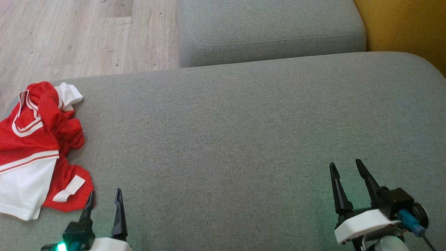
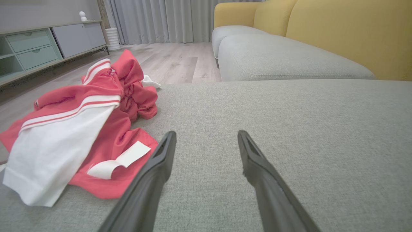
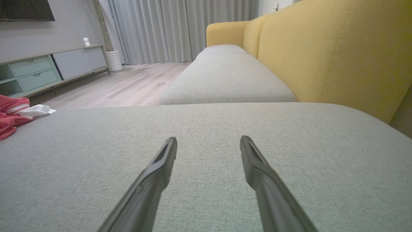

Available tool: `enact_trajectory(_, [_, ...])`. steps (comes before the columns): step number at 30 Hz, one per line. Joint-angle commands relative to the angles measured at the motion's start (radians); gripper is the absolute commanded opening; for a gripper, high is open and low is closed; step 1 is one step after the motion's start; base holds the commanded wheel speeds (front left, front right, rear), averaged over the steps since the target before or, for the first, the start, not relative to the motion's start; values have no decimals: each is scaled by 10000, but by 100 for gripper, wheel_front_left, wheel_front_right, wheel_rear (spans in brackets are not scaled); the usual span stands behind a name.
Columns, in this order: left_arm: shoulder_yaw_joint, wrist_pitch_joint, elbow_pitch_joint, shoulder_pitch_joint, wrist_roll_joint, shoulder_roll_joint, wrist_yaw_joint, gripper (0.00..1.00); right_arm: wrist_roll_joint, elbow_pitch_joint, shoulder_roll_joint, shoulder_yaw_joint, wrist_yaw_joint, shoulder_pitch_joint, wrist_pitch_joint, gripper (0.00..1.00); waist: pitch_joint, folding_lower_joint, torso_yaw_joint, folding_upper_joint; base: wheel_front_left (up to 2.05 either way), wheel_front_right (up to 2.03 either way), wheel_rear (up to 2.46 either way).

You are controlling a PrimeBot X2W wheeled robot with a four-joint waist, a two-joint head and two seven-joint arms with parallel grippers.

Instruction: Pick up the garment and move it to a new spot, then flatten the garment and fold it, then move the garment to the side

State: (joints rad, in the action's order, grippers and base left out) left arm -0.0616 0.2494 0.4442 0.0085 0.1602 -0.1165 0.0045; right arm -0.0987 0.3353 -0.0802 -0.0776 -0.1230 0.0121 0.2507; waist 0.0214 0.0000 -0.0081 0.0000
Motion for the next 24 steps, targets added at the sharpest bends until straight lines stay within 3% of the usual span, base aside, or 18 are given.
enact_trajectory(1, [407, 124, -212, -277, 71, -72, -61, 100, -78, -273, -78, -151, -77, -268, 111, 100, -9, 0, 3, 0, 0, 0, 0])
enact_trajectory(15, [564, 124, -69, -350, -73, 51, -234, 100, -18, -319, -88, -56, -77, -209, 111, 100, 0, 0, 251, 0, 0, 0, 0])
enact_trajectory(24, [652, 124, -33, -346, -175, 75, -269, 100, -57, -399, 42, -233, -77, -86, 111, 100, 91, 0, 1776, 0, 0, 0, 0])
